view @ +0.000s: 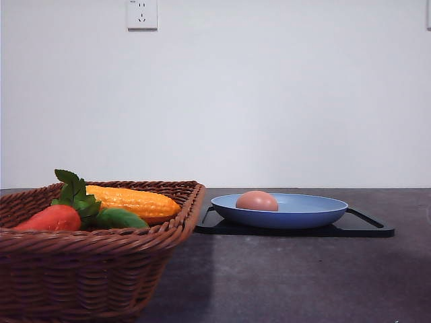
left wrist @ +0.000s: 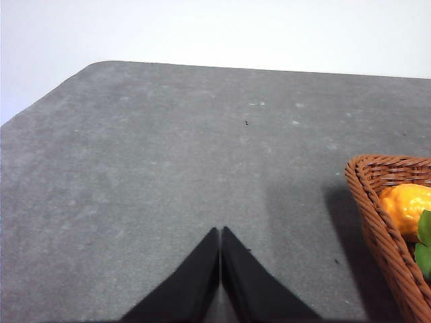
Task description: Transfer egg from basket to plate and serve
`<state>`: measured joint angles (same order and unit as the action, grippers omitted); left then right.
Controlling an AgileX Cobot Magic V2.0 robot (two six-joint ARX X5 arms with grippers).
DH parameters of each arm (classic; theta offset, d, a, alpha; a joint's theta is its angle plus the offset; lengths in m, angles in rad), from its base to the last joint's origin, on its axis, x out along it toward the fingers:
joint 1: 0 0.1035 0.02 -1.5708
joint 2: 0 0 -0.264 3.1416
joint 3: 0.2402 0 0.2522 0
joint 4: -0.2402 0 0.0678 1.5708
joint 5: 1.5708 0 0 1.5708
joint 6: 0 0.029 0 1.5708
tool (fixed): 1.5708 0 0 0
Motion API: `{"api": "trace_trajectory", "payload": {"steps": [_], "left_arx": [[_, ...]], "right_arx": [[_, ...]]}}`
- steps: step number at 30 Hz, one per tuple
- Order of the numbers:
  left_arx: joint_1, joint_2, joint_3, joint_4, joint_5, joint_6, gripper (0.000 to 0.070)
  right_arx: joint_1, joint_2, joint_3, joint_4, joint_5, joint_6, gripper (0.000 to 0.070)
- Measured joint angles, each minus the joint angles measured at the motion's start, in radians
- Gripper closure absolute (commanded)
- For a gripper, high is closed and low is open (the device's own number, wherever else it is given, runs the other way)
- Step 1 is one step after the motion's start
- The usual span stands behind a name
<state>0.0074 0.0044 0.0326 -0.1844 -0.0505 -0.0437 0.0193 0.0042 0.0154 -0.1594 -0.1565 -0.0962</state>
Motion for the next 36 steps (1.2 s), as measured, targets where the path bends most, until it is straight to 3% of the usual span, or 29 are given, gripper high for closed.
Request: {"api": "trace_trajectory", "payload": {"steps": [10, 36], "left_arx": [[0.0, 0.0, 0.0, 0.0, 0.0, 0.0, 0.07], [0.0, 0.0, 0.0, 0.0, 0.0, 0.0, 0.07]], "right_arx": [[-0.001, 0.0, 0.0, 0.001, 0.001, 0.044, 0.07], [-0.001, 0.0, 0.0, 0.001, 0.001, 0.049, 0.07]]}}
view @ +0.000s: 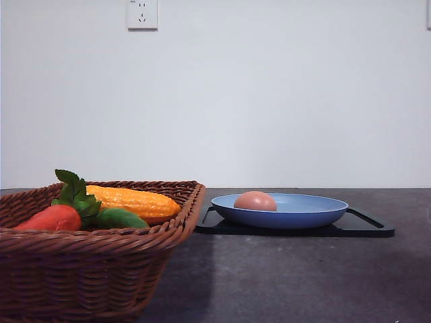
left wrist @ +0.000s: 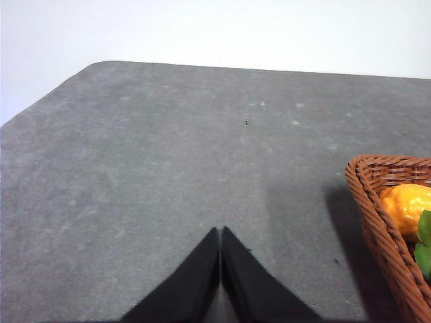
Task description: Transfer egg from basket to plate and serve
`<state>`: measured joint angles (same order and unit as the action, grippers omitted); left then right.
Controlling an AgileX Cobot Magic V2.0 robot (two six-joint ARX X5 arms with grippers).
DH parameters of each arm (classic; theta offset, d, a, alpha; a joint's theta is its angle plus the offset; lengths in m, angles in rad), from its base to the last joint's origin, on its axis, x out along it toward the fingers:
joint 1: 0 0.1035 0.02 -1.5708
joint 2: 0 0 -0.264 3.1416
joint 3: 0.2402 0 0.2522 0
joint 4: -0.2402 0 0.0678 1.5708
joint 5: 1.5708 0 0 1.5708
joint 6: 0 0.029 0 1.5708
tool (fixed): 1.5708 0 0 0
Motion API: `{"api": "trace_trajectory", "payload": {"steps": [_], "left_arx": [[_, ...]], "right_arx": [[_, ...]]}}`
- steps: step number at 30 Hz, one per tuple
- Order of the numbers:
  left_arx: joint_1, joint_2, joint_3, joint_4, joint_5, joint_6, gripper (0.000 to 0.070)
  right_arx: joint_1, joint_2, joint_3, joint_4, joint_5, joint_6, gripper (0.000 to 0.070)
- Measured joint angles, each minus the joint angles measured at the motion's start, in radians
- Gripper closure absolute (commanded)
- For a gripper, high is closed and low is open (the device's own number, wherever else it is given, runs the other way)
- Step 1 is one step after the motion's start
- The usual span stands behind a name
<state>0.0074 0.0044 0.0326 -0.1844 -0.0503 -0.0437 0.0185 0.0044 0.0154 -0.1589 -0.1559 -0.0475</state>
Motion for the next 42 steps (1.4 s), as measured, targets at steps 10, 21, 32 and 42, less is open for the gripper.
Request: {"api": "trace_trajectory", "payload": {"steps": [10, 21, 32, 42], "left_arx": [[0.0, 0.0, 0.0, 0.0, 0.0, 0.0, 0.07], [0.0, 0.0, 0.0, 0.0, 0.0, 0.0, 0.07], [0.0, 0.0, 0.0, 0.0, 0.0, 0.0, 0.07], [0.0, 0.0, 0.0, 0.0, 0.0, 0.0, 0.07]], "right_arx": [[0.0, 0.0, 0.0, 0.0, 0.0, 0.0, 0.07], [0.0, 0.0, 0.0, 0.0, 0.0, 0.0, 0.07], [0.0, 0.0, 0.0, 0.0, 0.0, 0.0, 0.07], [0.0, 0.0, 0.0, 0.0, 0.0, 0.0, 0.07]]}}
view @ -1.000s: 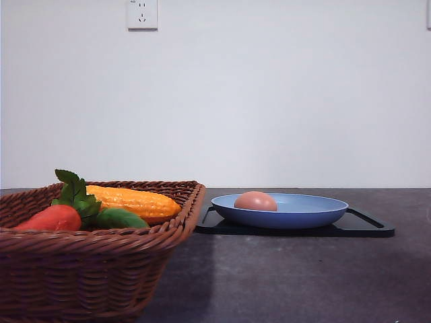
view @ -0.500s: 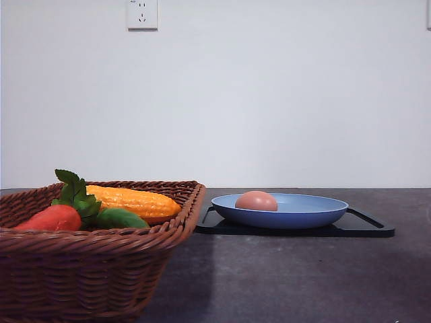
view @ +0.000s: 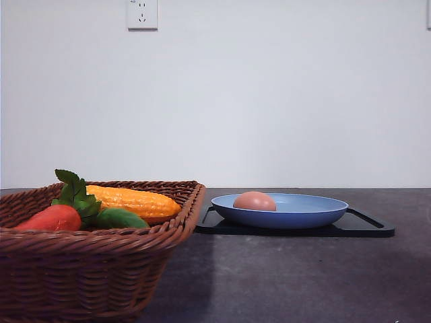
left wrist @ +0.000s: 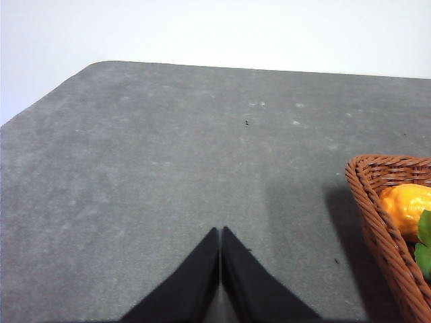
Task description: Transfer egg from basket to plate and serve
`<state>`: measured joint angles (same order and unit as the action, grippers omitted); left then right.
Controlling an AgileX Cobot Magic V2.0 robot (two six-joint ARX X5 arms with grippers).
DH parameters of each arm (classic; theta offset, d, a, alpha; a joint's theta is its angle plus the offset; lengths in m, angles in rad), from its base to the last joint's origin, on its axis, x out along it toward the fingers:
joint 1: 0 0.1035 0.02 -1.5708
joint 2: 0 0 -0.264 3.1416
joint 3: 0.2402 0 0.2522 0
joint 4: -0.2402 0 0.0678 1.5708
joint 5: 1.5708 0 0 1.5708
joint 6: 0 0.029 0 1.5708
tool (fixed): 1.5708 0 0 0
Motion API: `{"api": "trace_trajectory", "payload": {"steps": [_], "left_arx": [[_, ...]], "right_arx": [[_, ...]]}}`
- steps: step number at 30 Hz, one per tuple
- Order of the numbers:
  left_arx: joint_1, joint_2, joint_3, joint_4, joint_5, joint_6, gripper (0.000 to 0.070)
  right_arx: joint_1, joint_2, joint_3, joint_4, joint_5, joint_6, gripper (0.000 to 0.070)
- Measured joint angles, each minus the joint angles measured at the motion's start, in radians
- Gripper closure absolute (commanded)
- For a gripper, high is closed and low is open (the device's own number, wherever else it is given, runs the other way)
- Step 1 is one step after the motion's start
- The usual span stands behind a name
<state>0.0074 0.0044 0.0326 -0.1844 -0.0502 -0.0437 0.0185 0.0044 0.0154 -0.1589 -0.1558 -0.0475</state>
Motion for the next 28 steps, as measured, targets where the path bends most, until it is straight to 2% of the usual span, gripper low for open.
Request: {"api": "trace_trajectory", "payload": {"steps": [28], "left_arx": [[0.0, 0.0, 0.0, 0.0, 0.0, 0.0, 0.07]], "right_arx": [[0.0, 0.0, 0.0, 0.0, 0.0, 0.0, 0.07]]}}
